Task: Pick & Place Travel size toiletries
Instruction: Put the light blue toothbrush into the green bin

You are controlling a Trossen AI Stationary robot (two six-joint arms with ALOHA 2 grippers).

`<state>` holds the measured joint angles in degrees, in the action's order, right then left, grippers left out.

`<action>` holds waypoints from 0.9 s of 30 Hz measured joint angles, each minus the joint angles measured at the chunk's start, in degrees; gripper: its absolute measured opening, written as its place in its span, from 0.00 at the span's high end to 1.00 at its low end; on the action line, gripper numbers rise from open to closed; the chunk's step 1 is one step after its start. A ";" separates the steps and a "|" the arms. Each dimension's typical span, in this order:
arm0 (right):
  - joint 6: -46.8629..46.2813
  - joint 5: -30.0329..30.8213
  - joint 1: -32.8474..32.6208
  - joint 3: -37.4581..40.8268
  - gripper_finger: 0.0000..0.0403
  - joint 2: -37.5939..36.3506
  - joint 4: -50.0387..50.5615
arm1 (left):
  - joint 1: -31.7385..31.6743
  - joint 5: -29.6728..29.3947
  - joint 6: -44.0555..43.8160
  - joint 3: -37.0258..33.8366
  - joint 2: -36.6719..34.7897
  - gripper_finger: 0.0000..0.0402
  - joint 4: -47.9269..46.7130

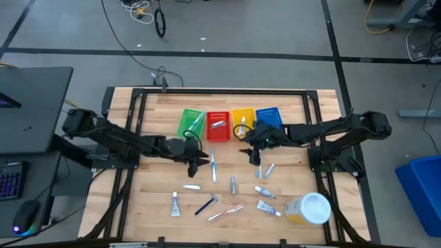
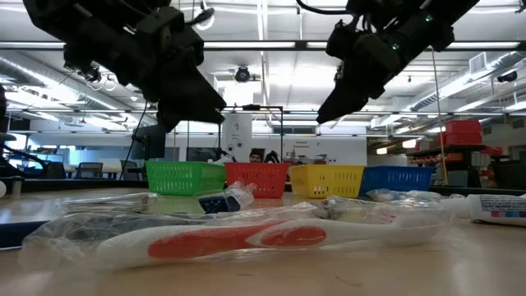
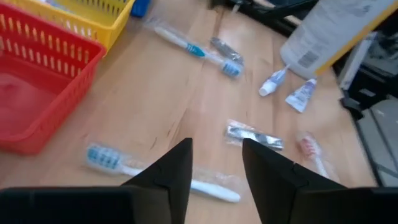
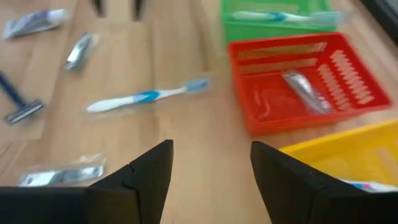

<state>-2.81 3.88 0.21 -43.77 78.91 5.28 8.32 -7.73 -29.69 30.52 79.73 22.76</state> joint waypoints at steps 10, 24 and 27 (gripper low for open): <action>0.72 0.02 -2.39 5.39 0.48 0.00 -6.79 | 0.70 -6.60 -4.88 6.98 12.21 0.49 0.91; 0.27 0.00 -2.36 5.47 0.49 0.00 -7.33 | 1.35 -8.12 -12.24 16.28 17.39 0.51 -17.24; 0.27 0.02 -2.36 5.47 0.49 0.00 -7.84 | 1.46 -8.09 -14.82 17.98 18.03 0.51 -20.96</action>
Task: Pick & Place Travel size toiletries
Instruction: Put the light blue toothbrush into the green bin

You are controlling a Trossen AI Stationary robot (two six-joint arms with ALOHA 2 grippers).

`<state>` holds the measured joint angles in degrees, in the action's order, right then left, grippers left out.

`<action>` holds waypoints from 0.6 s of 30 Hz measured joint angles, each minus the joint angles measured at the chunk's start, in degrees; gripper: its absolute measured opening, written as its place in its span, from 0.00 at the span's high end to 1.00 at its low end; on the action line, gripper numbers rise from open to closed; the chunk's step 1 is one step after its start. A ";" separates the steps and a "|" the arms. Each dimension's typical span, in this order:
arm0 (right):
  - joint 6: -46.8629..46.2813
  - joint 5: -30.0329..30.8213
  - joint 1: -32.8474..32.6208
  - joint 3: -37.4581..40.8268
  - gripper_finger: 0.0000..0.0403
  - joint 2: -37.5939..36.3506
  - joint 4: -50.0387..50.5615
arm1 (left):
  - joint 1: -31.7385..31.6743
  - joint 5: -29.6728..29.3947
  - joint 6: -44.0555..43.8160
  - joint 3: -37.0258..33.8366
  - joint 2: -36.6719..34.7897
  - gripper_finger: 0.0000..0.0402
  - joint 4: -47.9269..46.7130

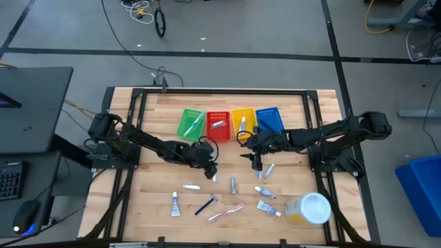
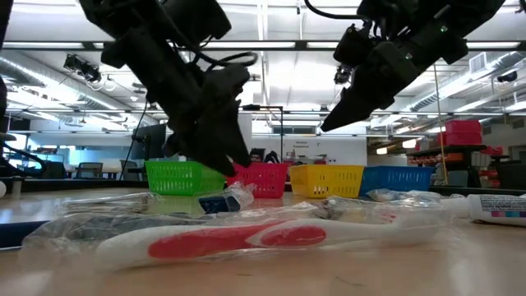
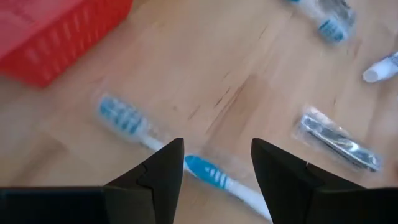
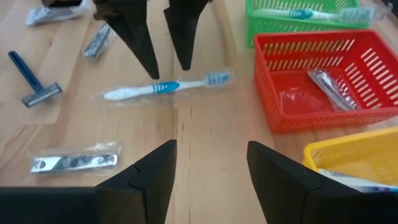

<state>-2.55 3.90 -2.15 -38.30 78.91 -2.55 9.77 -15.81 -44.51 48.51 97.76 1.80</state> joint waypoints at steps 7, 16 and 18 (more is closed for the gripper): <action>0.00 -0.02 0.00 0.00 0.49 0.00 -0.80 | 0.01 -0.79 -12.50 0.38 -0.11 0.51 -4.78; 0.02 0.00 0.00 0.00 0.50 0.00 -1.70 | 0.59 -3.18 -14.87 0.40 0.09 0.51 -4.94; 0.02 -0.02 0.00 0.00 0.49 0.00 -1.68 | 0.58 -3.63 -14.87 0.43 1.04 0.51 -4.39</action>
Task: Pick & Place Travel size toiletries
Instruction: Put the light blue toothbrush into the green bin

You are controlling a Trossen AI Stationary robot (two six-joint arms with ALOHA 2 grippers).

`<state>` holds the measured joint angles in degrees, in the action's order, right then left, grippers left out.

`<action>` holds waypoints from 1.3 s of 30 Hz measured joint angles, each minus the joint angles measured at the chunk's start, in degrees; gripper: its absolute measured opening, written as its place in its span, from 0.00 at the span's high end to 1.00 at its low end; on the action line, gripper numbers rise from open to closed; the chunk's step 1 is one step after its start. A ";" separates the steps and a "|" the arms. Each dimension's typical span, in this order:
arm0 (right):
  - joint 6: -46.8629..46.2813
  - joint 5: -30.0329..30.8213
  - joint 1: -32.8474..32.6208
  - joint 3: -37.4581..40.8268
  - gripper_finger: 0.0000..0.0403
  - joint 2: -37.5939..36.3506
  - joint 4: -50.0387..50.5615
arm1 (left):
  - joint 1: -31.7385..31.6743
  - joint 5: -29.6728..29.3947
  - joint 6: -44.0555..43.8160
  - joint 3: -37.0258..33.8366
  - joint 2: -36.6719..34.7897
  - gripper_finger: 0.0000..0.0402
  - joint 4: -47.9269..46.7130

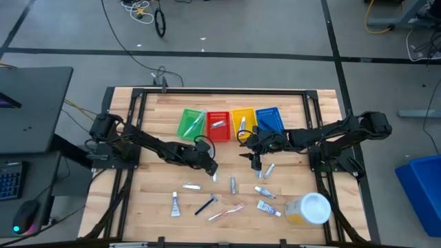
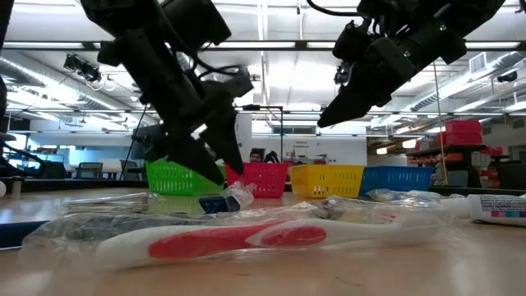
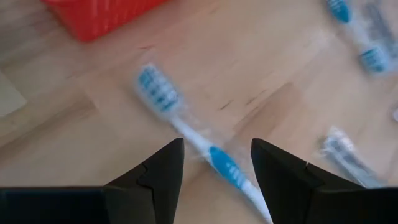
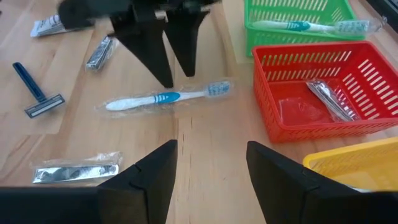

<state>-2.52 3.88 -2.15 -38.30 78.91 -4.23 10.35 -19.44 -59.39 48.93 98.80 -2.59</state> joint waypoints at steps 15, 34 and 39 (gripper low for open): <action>0.00 0.01 0.02 -0.04 0.49 0.00 -2.13 | -0.89 2.17 2.23 1.06 5.44 0.60 1.18; 0.00 0.00 0.02 -0.04 0.51 0.00 -1.59 | -1.18 8.11 12.96 8.19 5.76 0.92 -14.48; -0.09 0.00 0.02 -0.04 0.52 0.00 -1.13 | -0.65 9.61 16.17 11.35 1.73 0.93 -21.74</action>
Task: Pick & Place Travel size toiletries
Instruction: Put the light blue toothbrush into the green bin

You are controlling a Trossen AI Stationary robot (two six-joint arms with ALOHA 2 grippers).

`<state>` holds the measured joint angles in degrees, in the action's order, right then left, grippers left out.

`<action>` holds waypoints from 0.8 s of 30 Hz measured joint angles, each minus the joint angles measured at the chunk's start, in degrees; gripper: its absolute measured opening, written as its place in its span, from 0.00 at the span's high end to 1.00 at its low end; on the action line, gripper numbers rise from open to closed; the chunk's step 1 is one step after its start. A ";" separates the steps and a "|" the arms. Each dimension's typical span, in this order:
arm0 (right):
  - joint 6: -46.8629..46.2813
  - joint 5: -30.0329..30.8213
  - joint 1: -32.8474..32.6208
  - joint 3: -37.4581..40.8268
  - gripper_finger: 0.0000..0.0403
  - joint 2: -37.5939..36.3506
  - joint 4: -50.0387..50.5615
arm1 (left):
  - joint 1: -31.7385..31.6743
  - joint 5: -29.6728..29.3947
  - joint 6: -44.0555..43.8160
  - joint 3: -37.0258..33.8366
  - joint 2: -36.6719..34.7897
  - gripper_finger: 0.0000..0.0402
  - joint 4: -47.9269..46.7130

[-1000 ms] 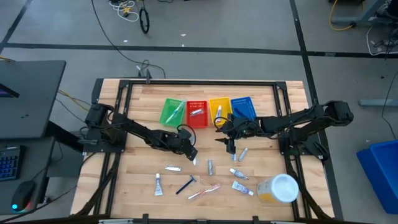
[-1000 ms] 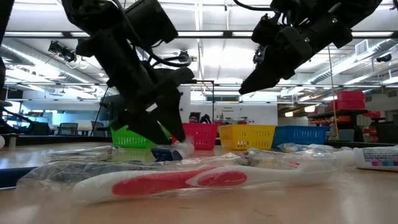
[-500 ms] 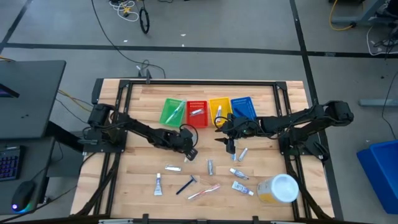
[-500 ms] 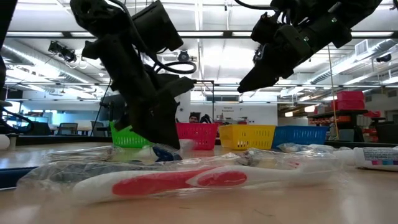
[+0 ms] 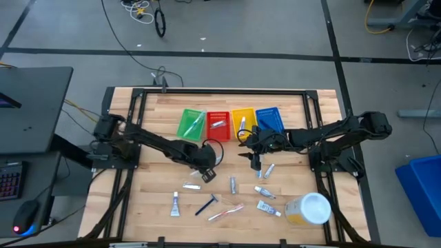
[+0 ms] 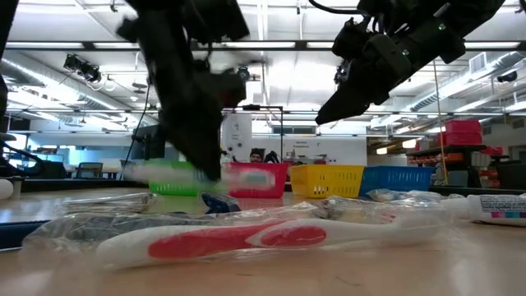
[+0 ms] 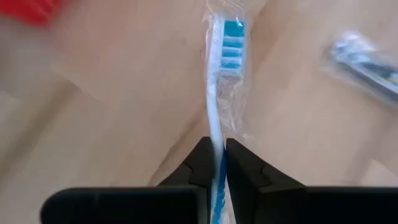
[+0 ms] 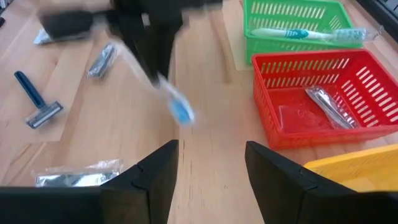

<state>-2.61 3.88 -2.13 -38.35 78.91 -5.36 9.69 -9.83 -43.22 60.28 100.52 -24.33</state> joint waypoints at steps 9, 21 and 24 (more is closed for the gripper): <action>-0.11 0.02 -0.02 0.00 0.53 0.02 0.35 | -2.70 -18.49 1.39 0.55 -16.15 0.92 -15.92; -0.12 0.02 -0.01 0.02 0.53 0.02 0.11 | -18.59 -19.24 22.33 -11.08 -28.42 0.92 4.07; -0.13 0.02 -0.02 0.02 0.53 0.02 0.03 | -23.66 -11.60 25.64 -17.67 -28.21 0.92 16.20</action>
<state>-2.74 3.90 -2.15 -38.33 78.94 -5.33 -13.97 -21.43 -17.57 42.61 72.31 -8.13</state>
